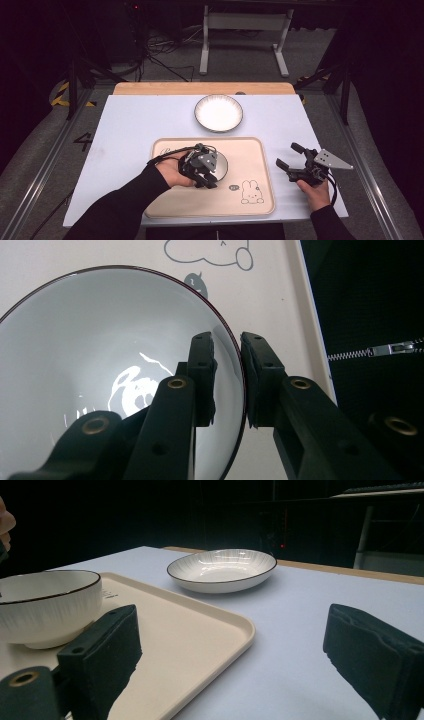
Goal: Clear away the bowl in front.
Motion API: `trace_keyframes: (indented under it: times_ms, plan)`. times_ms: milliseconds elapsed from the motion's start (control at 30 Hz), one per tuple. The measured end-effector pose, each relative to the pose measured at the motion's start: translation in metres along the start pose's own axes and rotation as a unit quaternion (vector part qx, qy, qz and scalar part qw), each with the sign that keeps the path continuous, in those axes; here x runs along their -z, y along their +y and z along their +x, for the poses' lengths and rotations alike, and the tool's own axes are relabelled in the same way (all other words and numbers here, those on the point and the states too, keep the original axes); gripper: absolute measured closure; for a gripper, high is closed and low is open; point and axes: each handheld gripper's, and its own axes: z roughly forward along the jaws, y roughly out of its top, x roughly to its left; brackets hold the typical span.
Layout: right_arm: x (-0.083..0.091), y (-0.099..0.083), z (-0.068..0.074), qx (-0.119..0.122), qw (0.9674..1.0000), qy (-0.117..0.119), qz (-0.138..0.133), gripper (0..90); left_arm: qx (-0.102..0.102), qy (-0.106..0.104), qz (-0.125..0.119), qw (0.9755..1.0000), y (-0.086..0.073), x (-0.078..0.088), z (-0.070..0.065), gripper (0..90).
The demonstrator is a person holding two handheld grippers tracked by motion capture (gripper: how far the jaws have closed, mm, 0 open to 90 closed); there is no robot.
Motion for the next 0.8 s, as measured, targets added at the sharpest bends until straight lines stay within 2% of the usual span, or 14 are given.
trace_keyframes:
  times_ms: [333, 367, 533, 567, 633, 733, 800]
  plan:
    - [0.0, 0.0, 0.0, 0.001, 1.0, 0.0, 0.0, 8.7, 0.0, -0.01, 0.001, 0.9999, -0.004, -0.006, -0.002, 72.5]
    - [0.0, 0.0, 0.0, 0.0, 1.0, 0.0, 0.001, 8.7, 0.008, -0.01, -0.002, 0.9999, -0.004, -0.006, -0.002, 71.5]
    - [0.0, 0.0, 0.0, 0.0, 1.0, 0.0, 0.001, 8.7, 0.009, -0.01, 0.002, 0.9999, -0.002, -0.008, -0.005, 53.3]
    - [0.0, 0.0, 0.0, 0.0, 1.0, 0.0, 0.002, 8.7, 0.011, -0.007, 0.002, 0.9999, -0.001, -0.009, -0.006, 53.3]
    - [0.0, 0.0, 0.0, -0.001, 1.0, 0.0, 0.002, 8.7, 0.019, -0.007, -0.001, 0.9998, -0.001, -0.009, -0.007, 42.7]
    - [0.0, 0.0, 0.0, -0.001, 1.0, 0.0, 0.003, 8.7, 0.025, -0.008, -0.011, 0.9996, -0.002, -0.008, -0.008, 35.5]
    - [0.0, 0.0, -0.001, -0.003, 1.0, 0.0, 0.002, 8.7, 0.033, 0.004, -0.029, 0.999, -0.003, -0.003, -0.011, 30.7]
